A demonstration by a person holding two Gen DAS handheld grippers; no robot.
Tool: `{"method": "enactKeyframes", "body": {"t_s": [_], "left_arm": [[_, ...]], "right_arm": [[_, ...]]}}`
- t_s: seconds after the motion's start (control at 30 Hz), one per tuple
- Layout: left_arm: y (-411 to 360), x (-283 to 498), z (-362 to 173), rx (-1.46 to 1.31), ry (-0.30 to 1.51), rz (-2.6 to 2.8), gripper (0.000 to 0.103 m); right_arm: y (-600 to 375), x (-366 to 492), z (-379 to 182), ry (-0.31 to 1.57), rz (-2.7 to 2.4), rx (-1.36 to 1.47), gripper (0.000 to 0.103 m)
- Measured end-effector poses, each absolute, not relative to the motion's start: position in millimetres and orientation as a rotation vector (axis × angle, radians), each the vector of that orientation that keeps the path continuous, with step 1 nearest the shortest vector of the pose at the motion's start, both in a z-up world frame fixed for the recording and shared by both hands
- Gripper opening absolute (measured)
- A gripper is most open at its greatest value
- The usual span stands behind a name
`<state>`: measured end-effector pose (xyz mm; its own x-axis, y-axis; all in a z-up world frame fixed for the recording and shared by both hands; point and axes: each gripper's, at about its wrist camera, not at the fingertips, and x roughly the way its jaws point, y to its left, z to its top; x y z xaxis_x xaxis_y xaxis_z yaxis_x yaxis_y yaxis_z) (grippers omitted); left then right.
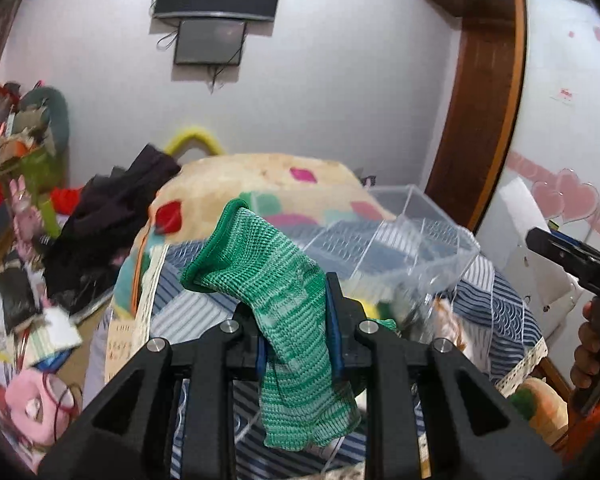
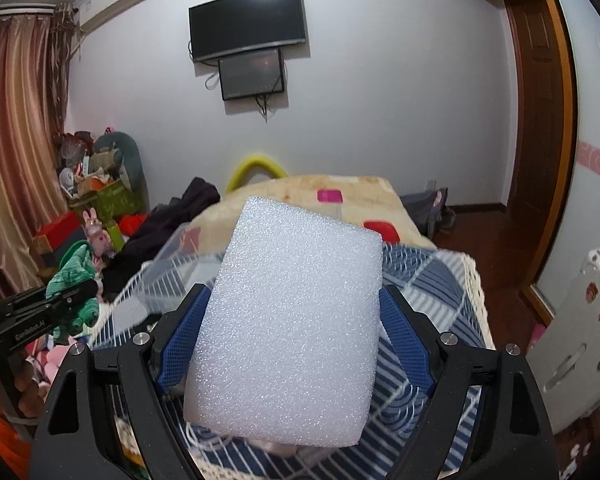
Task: Organize soft objects
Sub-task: 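Carry the glove and foam block into the clear box and open both tools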
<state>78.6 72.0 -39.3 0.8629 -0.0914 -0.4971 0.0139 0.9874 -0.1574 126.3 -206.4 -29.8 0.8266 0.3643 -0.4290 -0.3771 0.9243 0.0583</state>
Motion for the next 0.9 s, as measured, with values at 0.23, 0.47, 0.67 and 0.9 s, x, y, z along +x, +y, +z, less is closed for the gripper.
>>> {"method": "enactKeyframes", "body": {"t_s": [0.23,0.47,0.67,0.9], "left_arm": [[70.7,107.2,-20.6,-0.141,0.511,-0.088,0.023],[65.7,145.8,-14.6,-0.146,0.543,-0.123,0.023],[64.6,184.8,-30.4,-0.175,0.627,-0.139,0.023],[51.4,215.0,-48.6,-0.138,0.685,-0.144,0.023]], "right_arm": [[-186.6,149.3,-15.8,0.397,0.395,-0.066,0.083],[-161.9,175.3,-18.7,0.402,0.393,-0.102,0.083],[-147.7,197.4,-34.7,0.462,0.391,-0.132,0.083],[-135.7,215.5,-55.3,0.535,0.383,-0.2,0.083]]}}
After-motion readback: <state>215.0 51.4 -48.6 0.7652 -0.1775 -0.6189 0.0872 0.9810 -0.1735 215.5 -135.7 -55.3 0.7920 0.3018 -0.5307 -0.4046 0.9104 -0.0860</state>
